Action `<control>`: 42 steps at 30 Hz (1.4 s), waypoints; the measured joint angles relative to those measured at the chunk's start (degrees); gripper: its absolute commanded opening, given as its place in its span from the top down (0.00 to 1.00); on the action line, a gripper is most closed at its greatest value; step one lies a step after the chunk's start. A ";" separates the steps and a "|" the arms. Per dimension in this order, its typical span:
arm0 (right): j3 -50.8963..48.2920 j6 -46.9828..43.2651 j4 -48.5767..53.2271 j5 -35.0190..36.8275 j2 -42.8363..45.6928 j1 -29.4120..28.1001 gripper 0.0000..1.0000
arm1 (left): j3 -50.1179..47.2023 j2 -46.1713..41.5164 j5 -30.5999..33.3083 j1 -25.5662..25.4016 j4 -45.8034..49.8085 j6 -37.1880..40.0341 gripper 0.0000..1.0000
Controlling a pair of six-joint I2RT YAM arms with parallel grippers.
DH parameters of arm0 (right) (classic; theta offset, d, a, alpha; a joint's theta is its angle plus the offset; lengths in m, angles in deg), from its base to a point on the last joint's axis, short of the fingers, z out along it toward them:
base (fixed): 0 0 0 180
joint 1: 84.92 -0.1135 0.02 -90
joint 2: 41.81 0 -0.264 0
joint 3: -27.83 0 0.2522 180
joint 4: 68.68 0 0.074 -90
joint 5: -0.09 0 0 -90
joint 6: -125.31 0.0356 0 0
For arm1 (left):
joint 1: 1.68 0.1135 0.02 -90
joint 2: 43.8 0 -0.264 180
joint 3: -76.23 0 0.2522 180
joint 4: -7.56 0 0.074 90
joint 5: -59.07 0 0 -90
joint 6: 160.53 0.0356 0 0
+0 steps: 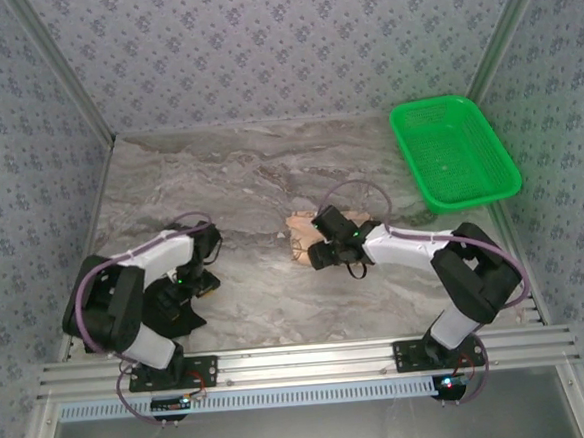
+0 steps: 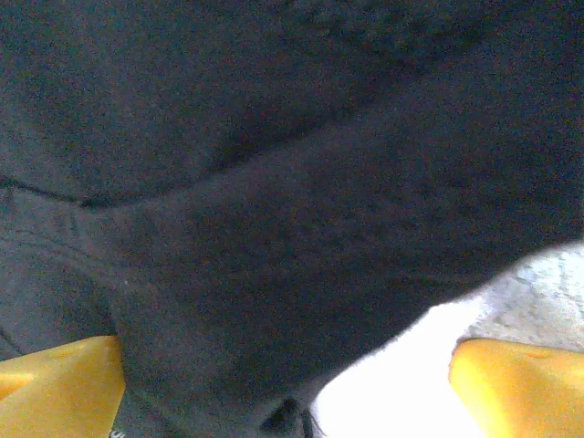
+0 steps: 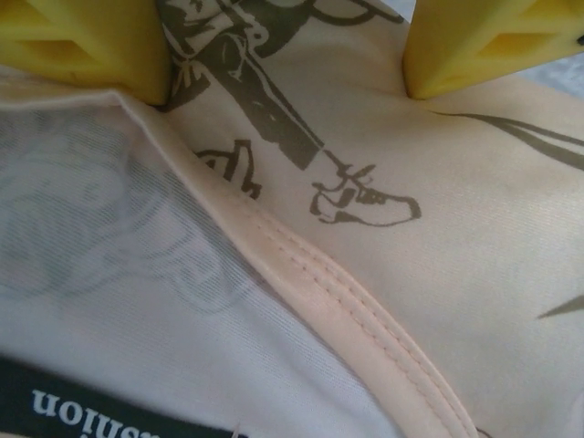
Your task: Fold the inside-out t-shirt
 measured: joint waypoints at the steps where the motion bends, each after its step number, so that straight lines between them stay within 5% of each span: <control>1: -0.39 0.00 -0.15 -0.22 0.42 1.03 0.30 | 1.79 1.57 1.49 -1.68 1.88 -1.18 0.00; 7: -2.10 -0.33 -0.13 -1.14 2.71 4.83 0.30 | 8.83 7.80 3.32 -8.55 7.13 -3.58 0.04; 13: -2.45 -0.57 -0.13 -1.95 3.50 5.14 0.30 | 15.21 7.15 -11.52 -13.22 -7.17 -1.22 0.08; 16: -2.47 -0.83 -0.15 -2.40 3.52 5.14 0.29 | 15.72 3.15 -14.14 -13.46 -11.10 0.26 0.08; 23: -2.47 -1.25 -0.15 -3.78 3.69 5.07 0.30 | 13.16 -11.02 -9.20 -7.02 -3.80 4.20 0.29; 30: -2.25 -1.92 0.50 -4.52 3.80 4.70 0.30 | 0.46 -18.29 -4.39 6.58 1.27 8.74 0.32; 36: -1.55 -1.92 1.25 -4.61 3.80 4.35 0.30 | -4.09 -14.73 -3.48 10.82 0.07 11.19 0.34; 39: -0.94 -1.92 1.75 -4.74 3.80 3.93 0.30 | -5.79 -12.00 -3.82 10.80 -3.63 12.04 0.48; 42: -0.57 -1.92 2.25 -4.72 3.80 3.56 0.30 | -7.21 -11.26 -3.72 10.88 -5.60 13.33 0.85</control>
